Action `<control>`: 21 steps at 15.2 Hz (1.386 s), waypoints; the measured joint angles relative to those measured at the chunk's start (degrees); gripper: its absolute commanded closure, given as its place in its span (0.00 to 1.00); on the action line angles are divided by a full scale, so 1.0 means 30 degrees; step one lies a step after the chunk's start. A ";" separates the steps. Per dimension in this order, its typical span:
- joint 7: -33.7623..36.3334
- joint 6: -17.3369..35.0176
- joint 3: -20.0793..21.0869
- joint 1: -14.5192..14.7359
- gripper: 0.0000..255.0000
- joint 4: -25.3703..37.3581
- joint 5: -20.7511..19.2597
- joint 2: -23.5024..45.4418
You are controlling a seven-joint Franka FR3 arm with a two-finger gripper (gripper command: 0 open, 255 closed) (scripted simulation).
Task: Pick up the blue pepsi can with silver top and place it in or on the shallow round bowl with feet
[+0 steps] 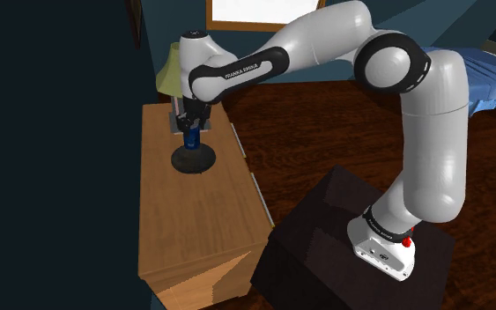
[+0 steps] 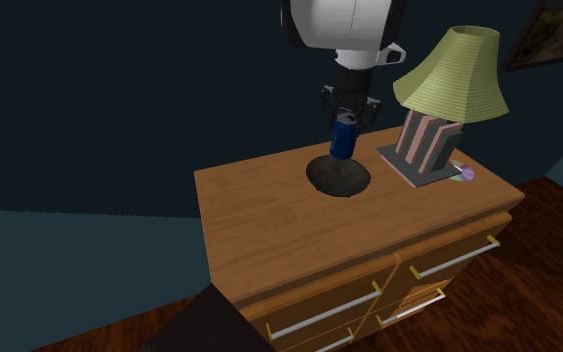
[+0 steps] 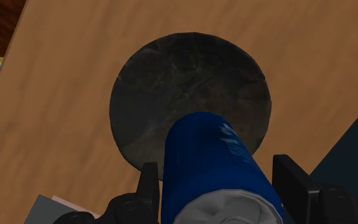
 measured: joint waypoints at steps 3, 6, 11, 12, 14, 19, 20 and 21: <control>0.0015 0.0525 -0.0084 -0.0004 1.00 -0.0195 -0.0106 0.0336; 0.0105 0.1124 -0.0171 0.0048 1.00 -0.0426 -0.0235 0.0716; 0.0245 0.2001 -0.0331 0.0157 1.00 -0.0607 -0.0452 0.1421; 0.0256 0.2070 -0.0345 0.0164 1.00 -0.0624 -0.0469 0.1480; 0.0263 0.2111 -0.0360 0.0179 1.00 -0.0580 -0.0486 0.1558; 0.0266 0.2127 -0.0366 0.0185 0.00 -0.0562 -0.0493 0.1587; 0.0266 0.2129 -0.0366 0.0185 0.00 -0.0562 -0.0494 0.1586; 0.0267 0.2130 -0.0366 0.0186 0.00 -0.0561 -0.0494 0.1585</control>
